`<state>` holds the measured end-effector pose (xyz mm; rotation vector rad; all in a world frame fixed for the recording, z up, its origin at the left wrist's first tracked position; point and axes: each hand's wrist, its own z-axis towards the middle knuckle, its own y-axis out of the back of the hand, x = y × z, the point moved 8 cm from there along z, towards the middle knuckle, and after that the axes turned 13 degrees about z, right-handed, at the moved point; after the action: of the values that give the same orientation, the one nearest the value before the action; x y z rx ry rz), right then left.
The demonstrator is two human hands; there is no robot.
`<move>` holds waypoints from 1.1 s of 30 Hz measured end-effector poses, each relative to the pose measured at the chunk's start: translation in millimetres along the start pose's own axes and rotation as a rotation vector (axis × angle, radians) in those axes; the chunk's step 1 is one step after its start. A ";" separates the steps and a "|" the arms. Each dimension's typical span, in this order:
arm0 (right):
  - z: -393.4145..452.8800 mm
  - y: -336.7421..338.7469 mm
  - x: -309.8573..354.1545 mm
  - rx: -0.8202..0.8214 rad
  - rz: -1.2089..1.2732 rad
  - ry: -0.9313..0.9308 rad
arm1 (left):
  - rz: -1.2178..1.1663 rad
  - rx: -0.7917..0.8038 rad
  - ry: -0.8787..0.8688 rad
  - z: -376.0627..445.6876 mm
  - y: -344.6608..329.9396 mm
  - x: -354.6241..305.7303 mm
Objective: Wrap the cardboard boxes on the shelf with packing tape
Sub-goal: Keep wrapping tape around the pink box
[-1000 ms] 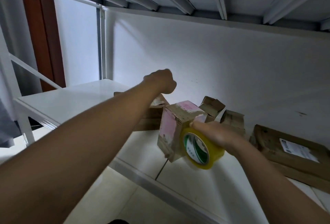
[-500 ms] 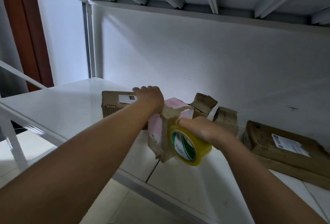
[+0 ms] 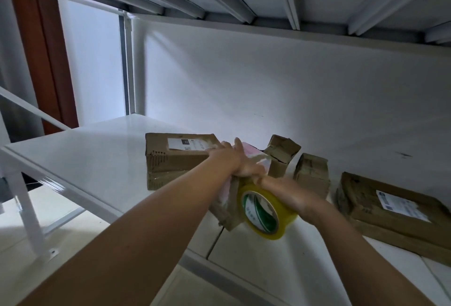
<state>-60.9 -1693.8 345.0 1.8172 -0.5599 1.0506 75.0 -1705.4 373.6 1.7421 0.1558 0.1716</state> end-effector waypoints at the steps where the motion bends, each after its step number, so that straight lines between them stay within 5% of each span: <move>1: -2.1 -0.8 -6.4 0.006 0.044 -0.010 | 0.011 -0.004 -0.002 0.3 0.3 -3.0; 19: -5.1 -32.3 -28.0 0.164 0.225 -0.206 | -0.042 0.021 -0.031 -3.9 -0.6 -1.0; 31: -13.5 -22.0 -10.2 0.180 0.104 -0.046 | -0.213 0.137 -0.094 -9.3 7.5 23.0; 33: -17.5 -0.5 7.1 0.198 0.038 0.010 | -0.423 0.186 -0.113 -5.9 5.3 30.2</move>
<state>-64.2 -1677.7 354.3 1.9789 -0.5003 1.1744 103.4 -1694.6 380.7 1.8560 0.4640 -0.2575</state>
